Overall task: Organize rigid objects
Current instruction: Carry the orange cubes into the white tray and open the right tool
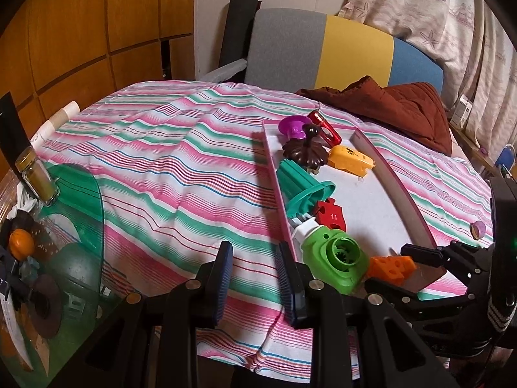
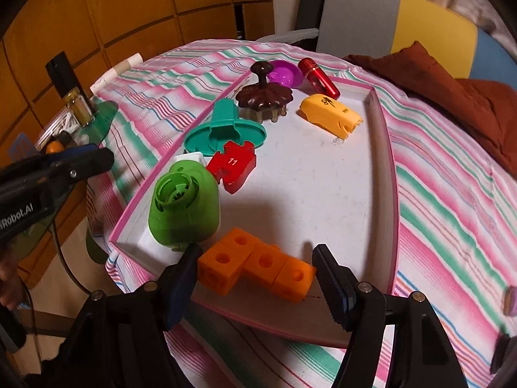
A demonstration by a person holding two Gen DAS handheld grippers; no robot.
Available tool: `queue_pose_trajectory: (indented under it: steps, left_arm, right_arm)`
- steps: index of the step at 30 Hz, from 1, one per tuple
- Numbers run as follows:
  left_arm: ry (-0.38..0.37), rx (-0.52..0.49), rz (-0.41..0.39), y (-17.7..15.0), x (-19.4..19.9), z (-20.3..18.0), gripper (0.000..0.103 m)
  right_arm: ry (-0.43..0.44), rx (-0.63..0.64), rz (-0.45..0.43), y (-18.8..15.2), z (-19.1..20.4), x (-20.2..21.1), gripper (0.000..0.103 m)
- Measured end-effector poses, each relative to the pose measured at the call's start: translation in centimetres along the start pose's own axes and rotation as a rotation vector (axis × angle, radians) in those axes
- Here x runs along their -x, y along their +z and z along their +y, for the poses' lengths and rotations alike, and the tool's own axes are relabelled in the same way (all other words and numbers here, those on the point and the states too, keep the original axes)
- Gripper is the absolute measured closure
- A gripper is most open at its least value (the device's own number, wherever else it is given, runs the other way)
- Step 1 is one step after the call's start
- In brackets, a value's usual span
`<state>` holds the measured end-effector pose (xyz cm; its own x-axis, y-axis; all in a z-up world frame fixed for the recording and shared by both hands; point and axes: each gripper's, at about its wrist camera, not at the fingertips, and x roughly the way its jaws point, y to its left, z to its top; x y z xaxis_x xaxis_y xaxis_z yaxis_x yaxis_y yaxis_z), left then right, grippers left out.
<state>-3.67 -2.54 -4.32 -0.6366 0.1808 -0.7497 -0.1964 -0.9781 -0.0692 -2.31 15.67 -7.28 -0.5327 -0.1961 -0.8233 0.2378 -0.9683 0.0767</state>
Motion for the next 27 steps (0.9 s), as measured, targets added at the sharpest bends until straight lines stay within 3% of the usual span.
queue_pose_trajectory:
  steps: [6, 11, 27]
  left_arm:
    - [0.007, -0.022, -0.004, 0.0, 0.3, -0.6, 0.076]
    - [0.010, -0.037, -0.012, 0.0, 0.5, -1.0, 0.076]
    - [0.002, -0.053, -0.020, -0.4, 1.0, -1.3, 0.076]
  right_arm:
    - [0.004, -0.028, -0.010, -0.3, -0.3, 0.0, 0.033]
    - [-0.078, -0.067, -0.010, -0.3, -0.9, -0.7, 0.032]
    - [-0.089, -0.074, -0.013, -0.4, -0.9, -0.7, 0.029]
